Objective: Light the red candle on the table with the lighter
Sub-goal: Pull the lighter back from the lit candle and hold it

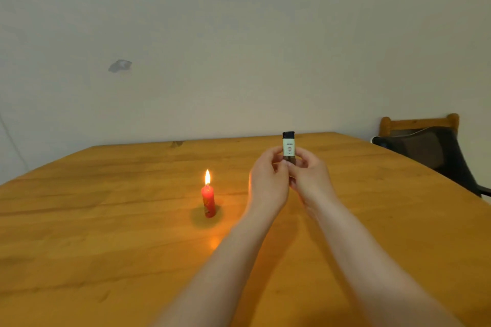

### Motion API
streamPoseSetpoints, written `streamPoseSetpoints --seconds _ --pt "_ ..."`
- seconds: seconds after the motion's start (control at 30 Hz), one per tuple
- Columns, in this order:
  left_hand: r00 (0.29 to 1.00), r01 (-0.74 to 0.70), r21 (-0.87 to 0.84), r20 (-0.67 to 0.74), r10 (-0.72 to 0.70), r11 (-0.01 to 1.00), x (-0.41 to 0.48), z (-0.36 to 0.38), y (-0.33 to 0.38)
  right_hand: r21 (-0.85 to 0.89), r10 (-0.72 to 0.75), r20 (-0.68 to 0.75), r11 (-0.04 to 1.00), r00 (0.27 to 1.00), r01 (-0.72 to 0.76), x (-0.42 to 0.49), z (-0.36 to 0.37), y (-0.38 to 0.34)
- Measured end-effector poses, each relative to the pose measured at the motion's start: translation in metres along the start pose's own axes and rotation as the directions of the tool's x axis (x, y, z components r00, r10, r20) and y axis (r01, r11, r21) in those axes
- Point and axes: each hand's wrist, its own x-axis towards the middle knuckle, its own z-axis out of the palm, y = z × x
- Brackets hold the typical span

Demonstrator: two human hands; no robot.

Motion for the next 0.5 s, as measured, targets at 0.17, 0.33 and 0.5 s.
streamPoseSetpoints --seconds 0.17,0.33,0.5 --pt "0.994 0.101 -0.013 0.035 -0.101 0.995 0.003 0.032 -0.011 0.082 0.046 -0.162 0.996 0.986 -0.033 0.005 -0.031 0.006" --pt "0.976 0.148 0.026 0.155 -0.15 0.989 0.001 0.073 -0.026 0.05 0.117 -0.283 0.993 0.952 -0.107 0.013 -0.069 0.021" --pt "0.936 0.179 0.041 0.301 -0.183 0.983 0.001 0.106 -0.038 0.061 0.176 -0.369 0.984 0.913 -0.165 0.027 -0.102 0.043"
